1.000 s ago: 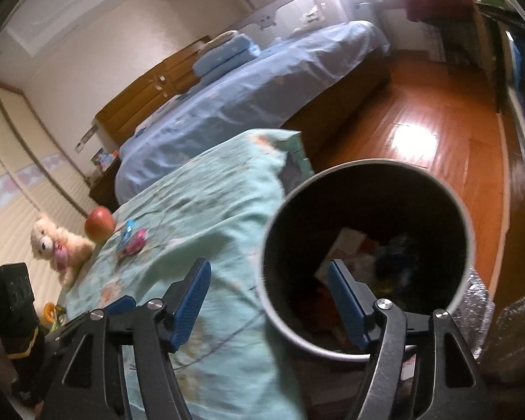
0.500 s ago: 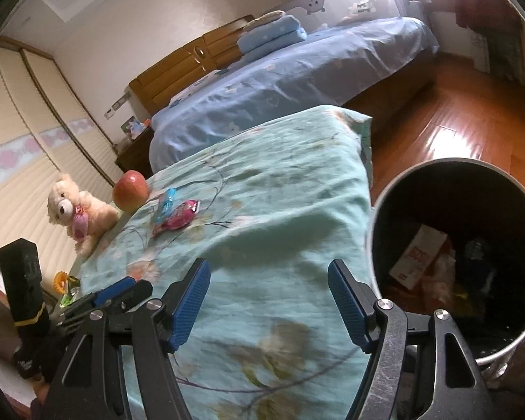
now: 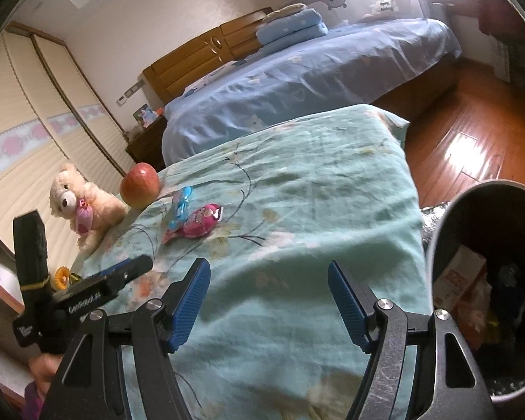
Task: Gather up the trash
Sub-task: 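Move both open tools back over the bed toward the candy packages, then grasp the blue AD candy package with the left tool while the right tool grasps the pink one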
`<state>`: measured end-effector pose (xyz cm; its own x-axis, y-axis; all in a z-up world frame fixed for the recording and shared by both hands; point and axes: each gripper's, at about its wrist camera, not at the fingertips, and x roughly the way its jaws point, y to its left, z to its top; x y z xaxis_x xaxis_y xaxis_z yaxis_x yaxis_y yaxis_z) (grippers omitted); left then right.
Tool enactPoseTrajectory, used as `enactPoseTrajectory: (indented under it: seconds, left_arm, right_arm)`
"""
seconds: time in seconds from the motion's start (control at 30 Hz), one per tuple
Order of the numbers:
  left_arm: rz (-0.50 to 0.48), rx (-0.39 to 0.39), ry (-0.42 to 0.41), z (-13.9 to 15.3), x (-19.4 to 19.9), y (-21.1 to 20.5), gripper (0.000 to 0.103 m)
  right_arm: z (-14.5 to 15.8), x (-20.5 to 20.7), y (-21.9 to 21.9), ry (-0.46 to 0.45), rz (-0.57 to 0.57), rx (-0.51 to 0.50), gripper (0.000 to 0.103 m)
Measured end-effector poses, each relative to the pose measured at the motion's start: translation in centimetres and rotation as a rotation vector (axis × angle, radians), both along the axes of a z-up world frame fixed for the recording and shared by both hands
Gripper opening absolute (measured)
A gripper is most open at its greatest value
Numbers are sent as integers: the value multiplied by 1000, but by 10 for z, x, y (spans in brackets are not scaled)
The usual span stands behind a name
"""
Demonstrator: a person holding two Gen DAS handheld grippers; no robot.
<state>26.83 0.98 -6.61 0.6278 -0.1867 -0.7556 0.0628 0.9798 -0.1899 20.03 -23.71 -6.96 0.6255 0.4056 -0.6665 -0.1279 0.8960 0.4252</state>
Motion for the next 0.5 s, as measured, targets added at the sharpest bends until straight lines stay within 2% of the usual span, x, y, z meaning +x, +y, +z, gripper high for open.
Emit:
enactPoseTrajectory:
  seconds: [0.33, 0.5]
  left_arm:
    - [38, -3, 36, -15, 72, -4, 59]
    - [24, 35, 62, -27, 99, -11, 59]
  right_arm:
    - [-7, 22, 7, 11, 18, 19, 71]
    - [-10, 28, 3, 17, 10, 27, 71]
